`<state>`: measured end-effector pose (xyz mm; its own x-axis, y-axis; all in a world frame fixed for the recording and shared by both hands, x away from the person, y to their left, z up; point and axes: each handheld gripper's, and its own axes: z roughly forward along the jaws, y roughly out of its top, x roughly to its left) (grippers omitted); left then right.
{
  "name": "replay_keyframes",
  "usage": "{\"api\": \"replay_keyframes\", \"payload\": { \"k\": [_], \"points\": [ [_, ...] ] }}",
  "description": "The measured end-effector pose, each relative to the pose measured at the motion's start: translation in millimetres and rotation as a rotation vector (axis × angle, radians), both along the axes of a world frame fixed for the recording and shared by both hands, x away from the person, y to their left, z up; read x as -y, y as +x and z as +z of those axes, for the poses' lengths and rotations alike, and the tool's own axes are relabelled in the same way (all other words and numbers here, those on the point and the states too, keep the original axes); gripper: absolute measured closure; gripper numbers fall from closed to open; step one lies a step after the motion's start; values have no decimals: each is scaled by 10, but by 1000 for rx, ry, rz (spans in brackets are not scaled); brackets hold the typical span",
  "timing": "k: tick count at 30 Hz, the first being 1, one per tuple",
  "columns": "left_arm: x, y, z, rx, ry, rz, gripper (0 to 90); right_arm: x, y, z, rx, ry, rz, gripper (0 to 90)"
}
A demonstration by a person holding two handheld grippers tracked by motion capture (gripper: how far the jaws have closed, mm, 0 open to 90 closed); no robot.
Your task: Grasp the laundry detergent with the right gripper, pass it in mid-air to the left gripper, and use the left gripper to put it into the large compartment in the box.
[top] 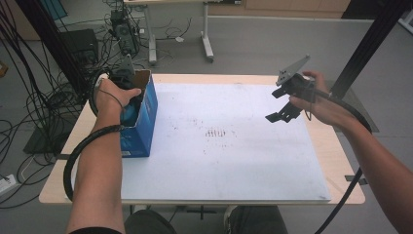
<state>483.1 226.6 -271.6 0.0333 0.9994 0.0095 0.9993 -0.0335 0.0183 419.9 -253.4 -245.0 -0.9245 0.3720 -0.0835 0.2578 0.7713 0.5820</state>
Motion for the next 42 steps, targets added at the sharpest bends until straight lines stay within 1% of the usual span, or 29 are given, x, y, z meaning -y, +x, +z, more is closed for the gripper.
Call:
{"api": "replay_keyframes", "payload": {
  "k": [12,22,27,30,36,42],
  "points": [
    [18,0,0,1,7,-4,368,50,-11,-14,-4,2,-6,54],
    [26,-10,-3,9,7,-9,366,34,-6,-22,-4,5,0,55],
    [37,-13,-1,15,15,-19,363,27,-6,-25,-4,5,5,55],
    [38,-17,5,18,22,-25,342,21,-6,-29,-4,4,6,55],
    [37,-35,48,28,28,-33,320,-3,10,-26,0,8,7,55],
    [32,-51,129,38,24,-44,312,-43,16,-19,2,11,16,54]
  ]
}}
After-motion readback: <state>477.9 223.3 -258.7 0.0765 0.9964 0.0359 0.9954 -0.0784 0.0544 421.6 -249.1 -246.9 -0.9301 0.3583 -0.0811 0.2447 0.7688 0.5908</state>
